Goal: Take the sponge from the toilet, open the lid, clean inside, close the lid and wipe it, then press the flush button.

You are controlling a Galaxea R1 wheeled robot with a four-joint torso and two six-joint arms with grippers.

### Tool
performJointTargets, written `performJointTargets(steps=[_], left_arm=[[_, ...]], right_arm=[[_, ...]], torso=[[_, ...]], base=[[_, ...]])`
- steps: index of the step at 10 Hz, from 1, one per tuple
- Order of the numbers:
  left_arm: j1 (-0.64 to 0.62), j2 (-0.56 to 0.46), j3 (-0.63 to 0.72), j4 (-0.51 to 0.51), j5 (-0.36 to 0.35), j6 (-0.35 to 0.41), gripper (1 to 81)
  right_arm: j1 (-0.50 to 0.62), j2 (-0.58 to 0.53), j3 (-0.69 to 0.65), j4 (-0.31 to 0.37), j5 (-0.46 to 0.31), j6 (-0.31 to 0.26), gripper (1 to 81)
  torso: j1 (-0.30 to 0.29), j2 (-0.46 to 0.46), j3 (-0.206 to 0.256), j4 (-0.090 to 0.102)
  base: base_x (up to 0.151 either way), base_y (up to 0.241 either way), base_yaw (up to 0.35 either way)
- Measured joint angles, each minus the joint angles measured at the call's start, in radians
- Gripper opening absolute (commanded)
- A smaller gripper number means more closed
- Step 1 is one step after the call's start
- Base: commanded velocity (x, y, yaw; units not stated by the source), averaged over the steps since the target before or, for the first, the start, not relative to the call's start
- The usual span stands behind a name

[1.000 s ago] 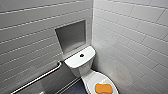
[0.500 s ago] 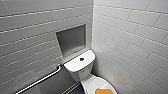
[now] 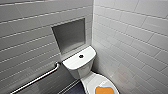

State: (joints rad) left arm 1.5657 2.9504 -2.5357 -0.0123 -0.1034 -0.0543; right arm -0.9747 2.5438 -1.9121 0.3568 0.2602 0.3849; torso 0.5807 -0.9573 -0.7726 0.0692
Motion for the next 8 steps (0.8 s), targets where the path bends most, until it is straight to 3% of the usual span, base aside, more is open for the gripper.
performJointTargets(steps=[2, 8], left_arm=[[-0.005, 0.018, -0.013, 0.0, -0.001, 0.0, 81.1], [-0.007, 0.017, -0.015, 0.0, -0.001, 0.0, 81.1]], right_arm=[[0.028, 0.007, -0.007, 0.002, 0.001, 0.02, 81.1], [0.049, 0.013, -0.014, 0.002, -0.001, 0.063, 81.1]], torso=[[0.041, -0.064, -0.059, 0.0], [0.172, -0.275, -0.079, 0.0]], base=[[0.0, 0.0, 0.0], [0.0, 0.0, 0.0]])
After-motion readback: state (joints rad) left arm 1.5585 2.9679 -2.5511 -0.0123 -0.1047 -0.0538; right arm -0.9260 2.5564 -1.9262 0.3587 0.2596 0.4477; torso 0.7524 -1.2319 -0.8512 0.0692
